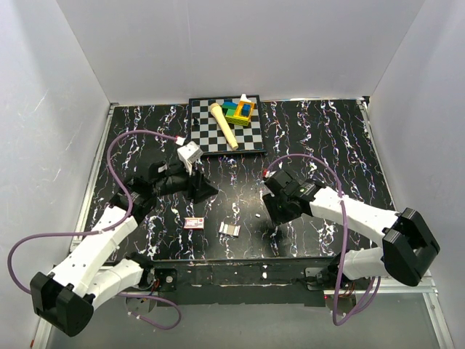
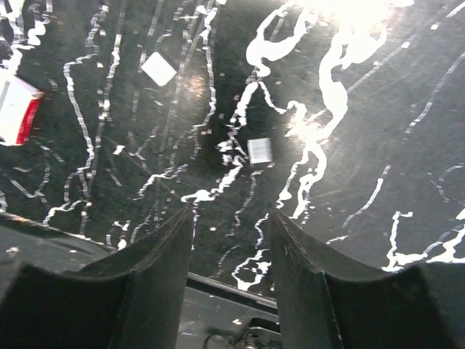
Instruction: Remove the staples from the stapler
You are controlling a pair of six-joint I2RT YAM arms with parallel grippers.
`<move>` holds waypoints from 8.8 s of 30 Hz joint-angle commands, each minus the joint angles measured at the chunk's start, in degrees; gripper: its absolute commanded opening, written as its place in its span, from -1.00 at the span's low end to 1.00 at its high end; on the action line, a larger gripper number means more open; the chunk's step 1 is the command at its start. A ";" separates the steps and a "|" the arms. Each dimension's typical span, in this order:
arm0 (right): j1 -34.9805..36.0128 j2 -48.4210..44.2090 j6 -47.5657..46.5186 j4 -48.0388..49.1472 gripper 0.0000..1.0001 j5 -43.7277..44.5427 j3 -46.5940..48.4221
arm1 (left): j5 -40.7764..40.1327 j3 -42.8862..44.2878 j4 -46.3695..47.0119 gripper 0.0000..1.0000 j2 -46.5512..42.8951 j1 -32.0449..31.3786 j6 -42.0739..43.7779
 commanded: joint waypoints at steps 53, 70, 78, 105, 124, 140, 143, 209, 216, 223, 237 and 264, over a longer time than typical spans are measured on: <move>19.42 12.78 28.86 30.46 -0.97 -10.51 -3.82 | -25.18 8.02 -11.26 -0.66 40.77 -17.12 -3.15; 18.81 11.99 30.88 28.44 -0.97 -1.55 -4.26 | -26.06 7.93 -12.23 -0.71 41.12 -19.66 -2.88; 17.49 11.64 32.29 28.00 -0.97 1.70 -5.23 | -25.89 8.02 -12.58 -0.72 41.47 -20.54 -2.97; 14.85 4.71 30.10 19.66 -0.93 5.22 -2.85 | -27.73 8.02 -13.02 -0.73 38.93 -21.51 -3.50; 2.57 -8.67 14.90 2.86 -0.04 8.13 -4.09 | -37.31 5.83 -10.91 -0.24 27.60 -21.51 -5.17; -4.66 3.02 -0.05 9.36 0.21 -2.07 -1.98 | -37.40 -0.68 -2.12 0.32 8.70 -21.42 -3.94; -4.66 5.04 -0.31 9.89 0.21 -3.04 -1.45 | -37.75 -1.64 -0.72 0.39 6.32 -21.42 -3.94; 3.86 3.11 6.89 2.60 -0.71 1.54 7.16 | -49.35 0.55 -3.52 0.96 8.43 -20.55 -10.62; 9.66 4.34 11.19 4.09 -0.71 2.24 11.03 | -51.28 -0.06 -3.61 0.96 5.10 -20.55 -11.14; 14.76 10.40 14.71 5.85 -0.70 2.76 16.30 | -53.04 -0.85 -3.53 0.96 1.23 -20.55 -11.32; 18.10 20.33 19.55 11.03 -0.70 2.23 19.82 | -54.98 -1.30 -3.70 0.96 -1.68 -20.55 -11.85; 19.07 24.73 21.39 13.76 -0.69 4.96 18.24 | -54.01 -1.21 -3.70 0.96 -0.36 -20.55 -11.76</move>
